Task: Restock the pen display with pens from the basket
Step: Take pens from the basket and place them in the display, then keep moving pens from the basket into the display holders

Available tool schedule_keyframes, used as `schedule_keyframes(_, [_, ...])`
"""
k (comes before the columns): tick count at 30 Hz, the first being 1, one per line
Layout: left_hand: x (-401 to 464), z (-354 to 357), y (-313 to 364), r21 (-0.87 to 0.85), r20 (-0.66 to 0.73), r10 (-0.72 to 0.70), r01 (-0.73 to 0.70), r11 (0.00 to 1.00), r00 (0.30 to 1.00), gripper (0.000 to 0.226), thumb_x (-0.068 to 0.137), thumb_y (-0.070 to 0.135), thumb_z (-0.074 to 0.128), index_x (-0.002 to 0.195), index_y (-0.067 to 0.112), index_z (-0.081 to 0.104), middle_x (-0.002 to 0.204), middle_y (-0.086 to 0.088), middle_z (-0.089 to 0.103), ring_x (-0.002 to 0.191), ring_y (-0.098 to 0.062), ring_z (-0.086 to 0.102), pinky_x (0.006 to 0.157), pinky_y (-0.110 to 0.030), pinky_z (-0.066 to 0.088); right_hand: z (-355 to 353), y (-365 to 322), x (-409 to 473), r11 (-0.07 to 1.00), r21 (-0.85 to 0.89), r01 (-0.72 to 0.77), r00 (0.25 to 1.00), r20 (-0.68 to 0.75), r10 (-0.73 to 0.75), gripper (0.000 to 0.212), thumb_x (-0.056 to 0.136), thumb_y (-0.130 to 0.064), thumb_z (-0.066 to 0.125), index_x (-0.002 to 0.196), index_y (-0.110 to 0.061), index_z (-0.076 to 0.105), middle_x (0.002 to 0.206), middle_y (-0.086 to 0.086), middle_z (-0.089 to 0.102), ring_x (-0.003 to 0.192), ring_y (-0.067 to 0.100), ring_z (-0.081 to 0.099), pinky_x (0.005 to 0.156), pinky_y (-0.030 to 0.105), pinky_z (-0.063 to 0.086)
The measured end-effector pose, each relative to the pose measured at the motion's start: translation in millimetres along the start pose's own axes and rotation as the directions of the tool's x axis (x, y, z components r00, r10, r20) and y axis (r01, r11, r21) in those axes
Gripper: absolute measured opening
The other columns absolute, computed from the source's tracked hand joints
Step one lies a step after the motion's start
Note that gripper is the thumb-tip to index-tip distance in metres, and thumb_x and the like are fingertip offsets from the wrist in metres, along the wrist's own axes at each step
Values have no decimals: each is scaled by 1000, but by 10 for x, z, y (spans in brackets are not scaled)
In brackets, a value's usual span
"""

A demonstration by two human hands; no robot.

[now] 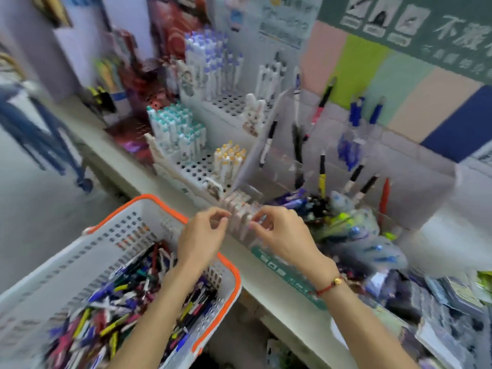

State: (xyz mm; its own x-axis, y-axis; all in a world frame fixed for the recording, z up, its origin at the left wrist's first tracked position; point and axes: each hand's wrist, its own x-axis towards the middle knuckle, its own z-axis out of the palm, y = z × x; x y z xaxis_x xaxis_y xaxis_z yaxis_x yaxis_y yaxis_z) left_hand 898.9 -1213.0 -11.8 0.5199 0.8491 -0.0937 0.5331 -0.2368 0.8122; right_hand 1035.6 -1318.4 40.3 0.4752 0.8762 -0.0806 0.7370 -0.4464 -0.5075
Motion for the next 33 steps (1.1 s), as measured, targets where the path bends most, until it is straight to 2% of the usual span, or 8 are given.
schedule_keyframes(8, [-819, -426, -947, 21, -144, -335, 341, 940, 931, 14, 96, 27, 57, 93, 37, 66, 92, 16, 66, 92, -7, 63, 81, -32, 53, 1010, -340, -11, 972, -48, 231, 836, 521, -173, 16, 94, -28, 55, 99, -21, 69, 90, 0, 68, 89, 21, 64, 74, 34, 49])
schedule_keyframes(11, [-1176, -551, -1346, 27, -188, -450, 462, 886, 873, 15, 97, 26, 55, 94, 37, 66, 97, 15, 66, 97, -10, 65, 80, -30, 52, 1466, -443, -47, 953, -36, 302, 759, 613, -217, 21, 91, -24, 54, 73, -18, 63, 75, 6, 64, 72, 25, 58, 65, 38, 46])
schedule_keyframes(15, [-1577, -568, -1900, 41, -140, -595, 605, 795, 791, 20, 99, 23, 50, 99, 37, 64, 112, 7, 69, 102, -16, 66, 86, -35, 52, 1963, -533, -99, 933, -62, 356, 678, 704, -212, 27, 96, -30, 53, 94, -10, 70, 89, 13, 70, 80, 31, 65, 66, 39, 50])
schedule_keyframes(21, [-1957, -446, -2486, 96, -51, -735, 736, 670, 676, 39, 104, 11, 36, 137, 21, 52, 123, -7, 64, 76, -33, 62, 64, -39, 47, 2614, -624, -169, 845, -145, 514, 523, 834, -175, 23, 93, -10, 46, 82, -3, 65, 72, 12, 60, 62, 28, 49, 58, 36, 44])
schedule_keyframes(24, [-2005, -319, -2761, 211, 74, -770, 744, 634, 634, 48, 101, 5, 37, 144, 24, 44, 134, -12, 57, 59, -20, 52, 50, -28, 39, 2874, -720, -206, 768, -116, 629, 430, 876, -220, 23, 92, -2, 48, 100, -6, 70, 90, 9, 66, 79, 30, 60, 67, 38, 53])
schedule_keyframes(27, [-2052, -229, -2950, 326, 270, -767, 694, 642, 582, 53, 98, 4, 44, 147, 24, 39, 140, -12, 51, 92, -21, 57, 77, -30, 47, 3062, -752, -224, 662, -205, 721, 351, 932, -93, 16, 88, 5, 44, 82, -3, 55, 75, 9, 53, 66, 26, 49, 60, 33, 42])
schedule_keyframes(31, [-2131, -228, -3054, 485, 357, -728, 550, 680, 585, 59, 97, 8, 48, 151, 25, 31, 149, -12, 36, 135, -29, 38, 102, -42, 42, 3210, -690, -257, 478, -228, 848, 208, 973, 96, 37, 90, 1, 48, 126, -2, 47, 116, 13, 58, 102, 33, 60, 74, 38, 47])
schedule_keyframes(33, [-2141, -251, -3084, 572, 344, -724, 478, 667, 597, 64, 94, 4, 51, 150, 25, 28, 148, -9, 38, 138, -27, 32, 103, -44, 38, 3253, -679, -258, 394, -216, 893, 200, 976, 83, 14, 91, -3, 53, 103, -5, 46, 90, 8, 54, 83, 27, 58, 71, 33, 43])
